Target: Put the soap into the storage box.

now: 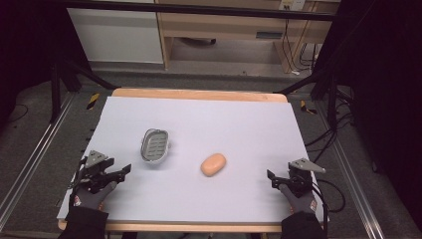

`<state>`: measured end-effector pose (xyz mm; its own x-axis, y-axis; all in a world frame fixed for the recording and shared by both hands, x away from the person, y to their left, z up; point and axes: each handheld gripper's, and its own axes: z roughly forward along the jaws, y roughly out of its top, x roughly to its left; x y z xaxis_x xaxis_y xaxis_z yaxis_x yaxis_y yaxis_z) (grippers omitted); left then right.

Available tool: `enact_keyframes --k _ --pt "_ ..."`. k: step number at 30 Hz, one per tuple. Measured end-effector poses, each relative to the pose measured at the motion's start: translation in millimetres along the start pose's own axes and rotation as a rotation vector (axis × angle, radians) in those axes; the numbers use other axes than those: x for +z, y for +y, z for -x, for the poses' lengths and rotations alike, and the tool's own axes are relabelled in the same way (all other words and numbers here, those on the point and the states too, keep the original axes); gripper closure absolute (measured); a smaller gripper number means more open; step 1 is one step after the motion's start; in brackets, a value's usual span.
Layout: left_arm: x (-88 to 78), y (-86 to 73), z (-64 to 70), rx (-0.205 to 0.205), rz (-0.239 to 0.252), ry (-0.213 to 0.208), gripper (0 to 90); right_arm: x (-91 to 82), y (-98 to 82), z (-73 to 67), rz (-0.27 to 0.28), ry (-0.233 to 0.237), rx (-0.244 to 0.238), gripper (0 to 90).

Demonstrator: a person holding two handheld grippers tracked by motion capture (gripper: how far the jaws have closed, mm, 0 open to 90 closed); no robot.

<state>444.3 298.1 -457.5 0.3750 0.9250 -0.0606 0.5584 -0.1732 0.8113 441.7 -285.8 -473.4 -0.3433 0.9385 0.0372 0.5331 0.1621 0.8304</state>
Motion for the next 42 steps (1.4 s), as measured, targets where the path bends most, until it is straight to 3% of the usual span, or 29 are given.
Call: enact_keyframes --k 6,18,26,36,42 --pt "0.5 2.5 13.8 0.029 0.001 -0.019 29.6 -3.2 1.3 -8.0 0.033 -0.007 -0.018 12.2" --pt "2.8 5.2 33.8 0.069 -0.006 -0.066 27.2 0.1 0.0 -12.8 0.011 -0.020 -0.045 9.6" --pt "3.0 7.7 47.9 0.100 -0.002 -0.088 26.5 -3.3 3.7 -15.9 0.027 -0.013 -0.048 6.9" --pt "3.1 11.8 53.8 0.107 0.003 -0.098 26.1 -6.4 3.4 -10.2 0.029 -0.050 -0.001 4.9" --pt "3.3 18.7 62.8 0.118 0.009 -0.116 25.9 -5.3 3.0 -9.9 0.022 -0.067 -0.013 5.9"
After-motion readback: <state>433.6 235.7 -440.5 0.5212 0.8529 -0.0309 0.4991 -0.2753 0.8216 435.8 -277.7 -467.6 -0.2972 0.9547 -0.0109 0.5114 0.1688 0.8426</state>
